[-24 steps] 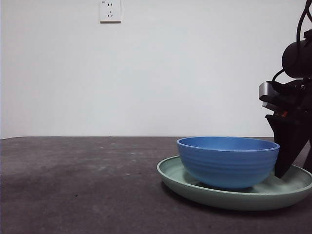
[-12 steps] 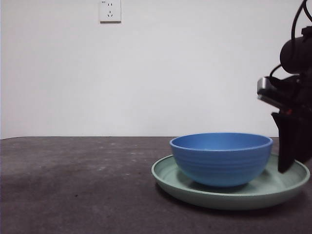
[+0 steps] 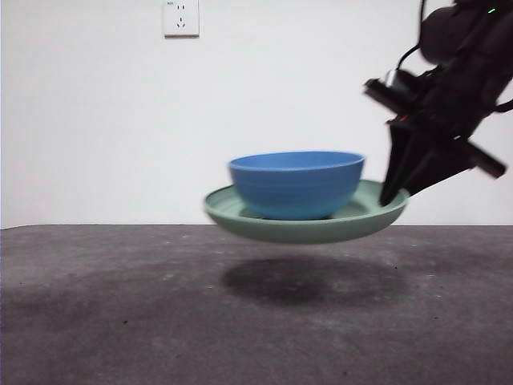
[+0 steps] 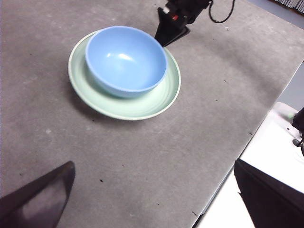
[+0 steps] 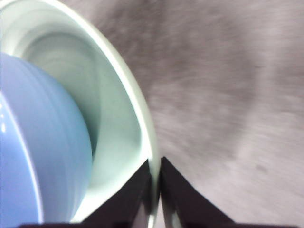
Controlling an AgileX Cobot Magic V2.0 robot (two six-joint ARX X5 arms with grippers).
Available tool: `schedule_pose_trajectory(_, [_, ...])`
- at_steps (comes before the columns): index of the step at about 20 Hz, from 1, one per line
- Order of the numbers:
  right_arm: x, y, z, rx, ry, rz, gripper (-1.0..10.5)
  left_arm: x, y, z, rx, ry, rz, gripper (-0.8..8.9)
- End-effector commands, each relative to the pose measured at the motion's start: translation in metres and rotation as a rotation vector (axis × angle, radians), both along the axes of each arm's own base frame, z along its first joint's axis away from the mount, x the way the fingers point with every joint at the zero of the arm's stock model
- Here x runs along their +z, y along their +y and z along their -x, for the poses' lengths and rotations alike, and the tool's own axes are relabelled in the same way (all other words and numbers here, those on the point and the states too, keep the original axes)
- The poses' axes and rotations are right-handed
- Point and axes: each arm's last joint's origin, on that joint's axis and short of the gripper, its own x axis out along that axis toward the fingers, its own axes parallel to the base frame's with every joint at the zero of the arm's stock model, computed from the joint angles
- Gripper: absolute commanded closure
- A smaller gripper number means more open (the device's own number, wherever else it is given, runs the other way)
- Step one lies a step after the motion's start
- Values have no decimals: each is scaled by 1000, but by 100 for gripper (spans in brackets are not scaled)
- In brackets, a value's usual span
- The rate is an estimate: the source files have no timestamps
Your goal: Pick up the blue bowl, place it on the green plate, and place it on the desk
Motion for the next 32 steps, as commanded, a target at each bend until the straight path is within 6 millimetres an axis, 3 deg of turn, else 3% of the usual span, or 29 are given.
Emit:
schedule_pose_trajectory(1, [-12, 18, -9, -5, 37, -26, 934, 5, 0, 1, -15, -31, 9, 251])
schedule_pose_trajectory(7, [-51, 41, -22, 5, 105, -28, 933, 5, 0, 1, -15, -31, 9, 251])
schedule_pose_trajectory(14, [-65, 43, -26, 11, 139, -33, 929, 5, 0, 1, -15, -31, 9, 251])
schedule_pose_trajectory(15, [-65, 43, -26, 12, 134, -34, 912, 5, 0, 1, -15, -31, 9, 251])
schedule_pose_trajectory(17, [-65, 43, -26, 18, 130, -35, 748, 5, 0, 1, -15, -31, 9, 251])
schedule_pose_trajectory(20, [-63, 43, -29, 21, 98, -33, 719, 5, 0, 1, -16, -31, 9, 251])
schedule_pose_trajectory(23, [-43, 32, -34, 3, 61, 13, 719, 5, 0, 1, -15, -31, 9, 251])
schedule_pose_trajectory(26, [-1, 23, -31, 24, -18, 89, 714, 5, 0, 1, -15, -31, 9, 251])
schedule_pose_trajectory(29, [47, 15, -11, 40, -138, 145, 606, 5, 0, 1, -15, -31, 9, 251])
schedule_pose_trajectory(32, [89, 4, 24, 58, -240, 185, 500, 5, 0, 1, -15, -31, 9, 251])
